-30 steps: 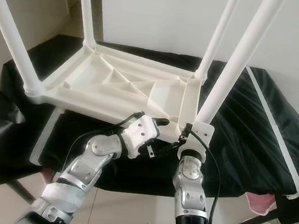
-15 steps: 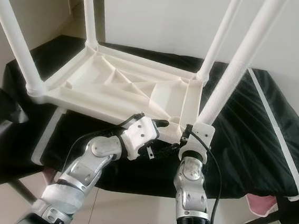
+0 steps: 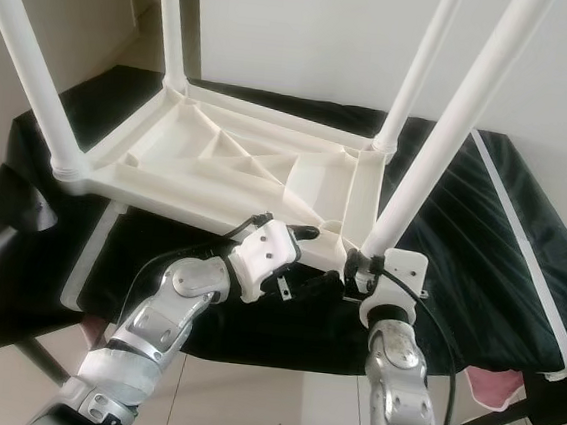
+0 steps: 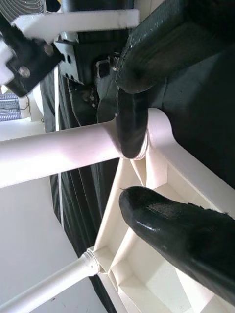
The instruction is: Building children table
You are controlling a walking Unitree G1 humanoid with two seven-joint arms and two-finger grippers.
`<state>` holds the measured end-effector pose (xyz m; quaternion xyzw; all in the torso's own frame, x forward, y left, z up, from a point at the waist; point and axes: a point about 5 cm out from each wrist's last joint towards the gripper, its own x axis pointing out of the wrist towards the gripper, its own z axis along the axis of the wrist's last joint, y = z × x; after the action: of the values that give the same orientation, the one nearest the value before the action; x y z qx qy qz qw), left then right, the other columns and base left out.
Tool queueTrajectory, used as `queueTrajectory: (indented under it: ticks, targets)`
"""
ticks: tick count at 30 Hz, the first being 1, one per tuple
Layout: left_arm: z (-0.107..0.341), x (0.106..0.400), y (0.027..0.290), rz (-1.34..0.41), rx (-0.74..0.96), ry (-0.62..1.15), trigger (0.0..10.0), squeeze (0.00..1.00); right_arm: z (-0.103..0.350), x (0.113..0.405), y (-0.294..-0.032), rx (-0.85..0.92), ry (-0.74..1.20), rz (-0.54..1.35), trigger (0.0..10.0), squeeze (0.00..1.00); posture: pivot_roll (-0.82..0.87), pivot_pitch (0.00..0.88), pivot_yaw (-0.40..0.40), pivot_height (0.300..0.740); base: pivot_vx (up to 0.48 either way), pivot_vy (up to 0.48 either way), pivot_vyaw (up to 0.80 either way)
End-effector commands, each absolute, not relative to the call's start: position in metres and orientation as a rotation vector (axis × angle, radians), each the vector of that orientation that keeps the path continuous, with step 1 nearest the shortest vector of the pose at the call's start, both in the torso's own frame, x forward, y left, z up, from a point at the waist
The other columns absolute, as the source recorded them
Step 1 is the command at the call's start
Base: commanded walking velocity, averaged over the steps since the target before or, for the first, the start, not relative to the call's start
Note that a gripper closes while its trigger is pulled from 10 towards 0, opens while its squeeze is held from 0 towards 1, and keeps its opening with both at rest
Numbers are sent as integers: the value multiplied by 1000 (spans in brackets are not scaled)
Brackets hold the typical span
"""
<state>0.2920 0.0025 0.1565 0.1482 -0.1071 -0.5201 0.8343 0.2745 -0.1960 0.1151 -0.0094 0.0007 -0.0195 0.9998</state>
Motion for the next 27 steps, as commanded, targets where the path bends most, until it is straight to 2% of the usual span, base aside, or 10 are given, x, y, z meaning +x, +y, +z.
queueTrajectory:
  ticks: [1,5,8,10,16,24,25,26,27]
  targets:
    - [158,297,3,-986,303,-239,10000,0,118,273,-206,-29,-15,33,10000,0,-55,0,-64,740,0,0,0]
    - [159,298,2,-991,304,-241,10000,0,121,275,-213,-68,-15,127,10000,0,-63,0,-57,740,0,0,0]
    - [161,299,-1,-997,303,-248,10000,0,126,282,-217,-129,0,286,10000,0,-69,0,-51,740,0,0,0]
    - [161,299,-1,-997,303,-248,10000,0,126,282,-217,-129,0,286,10000,0,-69,0,-51,740,0,0,0]
    - [162,301,0,-991,305,-251,10000,0,128,298,-223,-218,64,441,10000,0,-54,0,-59,740,0,0,0]
    - [164,303,4,-967,309,-255,10000,0,128,311,-228,-251,92,501,10000,0,-30,0,-73,740,0,0,0]
    - [164,303,4,-964,310,-256,10000,0,129,313,-229,-258,90,503,1686,0,-22,0,-77,740,0,0,0]
    - [164,303,4,-964,310,-256,10000,0,129,313,-229,-258,90,503,1686,0,-22,0,-77,740,0,0,0]
    - [164,304,5,-962,311,-257,10000,0,128,314,-230,-257,92,505,0,0,-22,0,-77,740,0,0,0]
